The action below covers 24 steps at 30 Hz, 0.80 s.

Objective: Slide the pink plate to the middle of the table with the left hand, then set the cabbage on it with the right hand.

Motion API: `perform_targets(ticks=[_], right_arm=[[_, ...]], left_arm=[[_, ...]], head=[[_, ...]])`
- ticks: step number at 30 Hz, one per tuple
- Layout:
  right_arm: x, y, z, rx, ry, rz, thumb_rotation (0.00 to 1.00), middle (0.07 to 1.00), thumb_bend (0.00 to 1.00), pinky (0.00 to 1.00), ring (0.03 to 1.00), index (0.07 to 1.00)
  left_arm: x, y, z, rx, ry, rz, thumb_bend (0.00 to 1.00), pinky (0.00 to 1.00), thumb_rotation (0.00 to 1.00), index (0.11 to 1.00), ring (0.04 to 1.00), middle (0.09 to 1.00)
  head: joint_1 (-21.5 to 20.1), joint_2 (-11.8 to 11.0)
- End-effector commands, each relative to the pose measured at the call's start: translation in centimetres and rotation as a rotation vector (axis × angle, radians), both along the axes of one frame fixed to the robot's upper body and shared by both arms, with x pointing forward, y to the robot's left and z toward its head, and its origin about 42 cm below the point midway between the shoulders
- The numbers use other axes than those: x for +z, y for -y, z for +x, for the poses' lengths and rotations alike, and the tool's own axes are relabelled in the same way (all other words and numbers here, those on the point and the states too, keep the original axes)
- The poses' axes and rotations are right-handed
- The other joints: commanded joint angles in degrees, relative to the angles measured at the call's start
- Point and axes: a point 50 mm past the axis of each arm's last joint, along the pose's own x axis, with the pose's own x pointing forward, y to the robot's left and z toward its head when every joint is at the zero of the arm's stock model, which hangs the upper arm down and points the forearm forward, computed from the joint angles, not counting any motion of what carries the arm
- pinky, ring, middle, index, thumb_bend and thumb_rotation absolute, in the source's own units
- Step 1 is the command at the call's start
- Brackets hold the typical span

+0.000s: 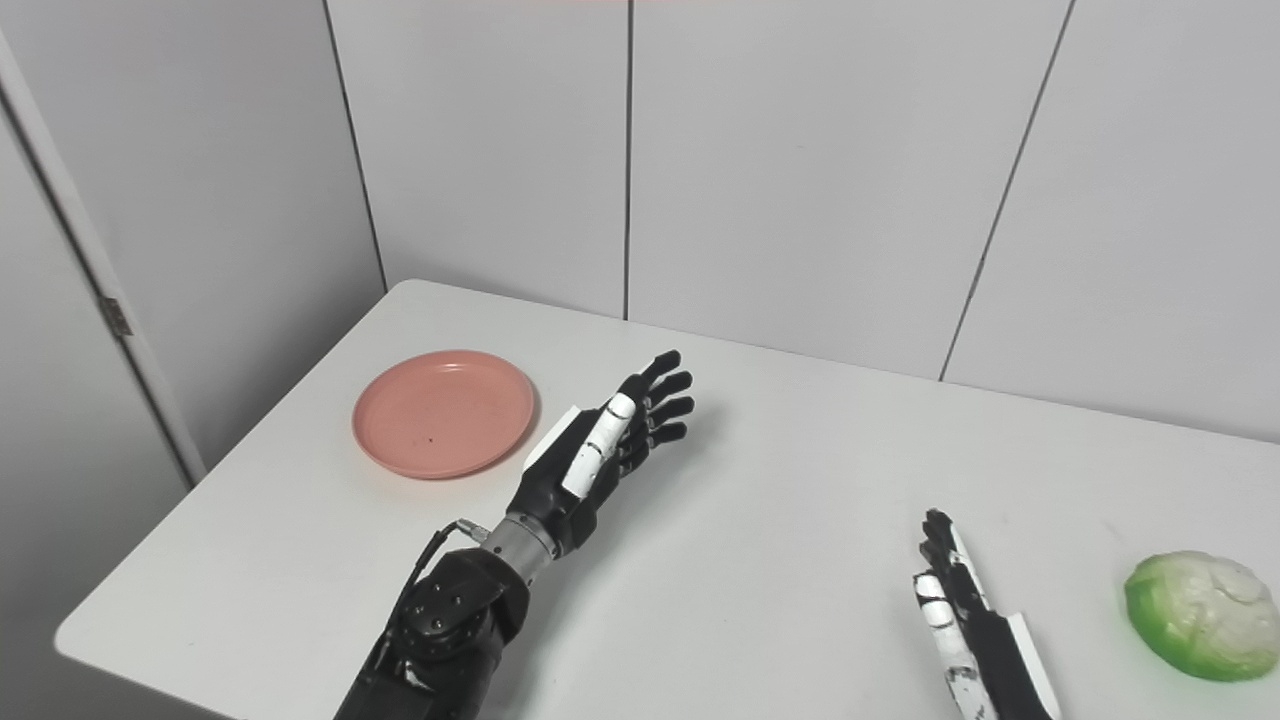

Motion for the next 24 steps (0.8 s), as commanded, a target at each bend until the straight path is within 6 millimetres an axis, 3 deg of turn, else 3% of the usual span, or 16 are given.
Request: perform_targets(ticks=[1,7,13,17,24], right_arm=[[-1.3,0.5,-1.0,-0.005,-0.059,0.007,1.00,1.000,0.27,1.00,1.000,0.997],[-1.0,0.8,-1.2,-0.006,-0.044,-0.001,1.00,0.999,0.22,1.00,1.000,0.994],[-1.0,1.0,-1.2,0.000,-0.047,0.008,1.00,1.000,0.20,1.00,1.000,0.997],[-0.9,1.0,-1.2,0.004,-0.043,0.012,1.00,1.000,0.20,1.00,1.000,0.996],[-0.7,1.0,-1.3,-0.003,-0.037,-0.002,1.00,0.992,0.20,1.00,0.994,0.990]], left_arm=[[3.4,-0.4,1.0,0.013,0.105,-0.005,0.62,0.89,0.99,0.919,0.917,0.931],[6.3,-2.7,2.0,0.075,0.182,-0.005,0.63,0.92,1.00,0.935,0.937,0.950],[8.1,-5.2,3.4,0.156,0.209,-0.012,0.63,0.92,1.00,0.930,0.933,0.944],[8.7,-6.9,4.2,0.203,0.212,-0.030,0.60,0.92,1.00,0.927,0.937,0.940],[9.4,-10.2,5.3,0.299,0.224,-0.022,0.63,0.92,1.00,0.910,0.926,0.926]], head=[[-0.01,0.05],[0.66,0.33],[1.38,0.38],[1.66,0.41],[1.73,0.41]])
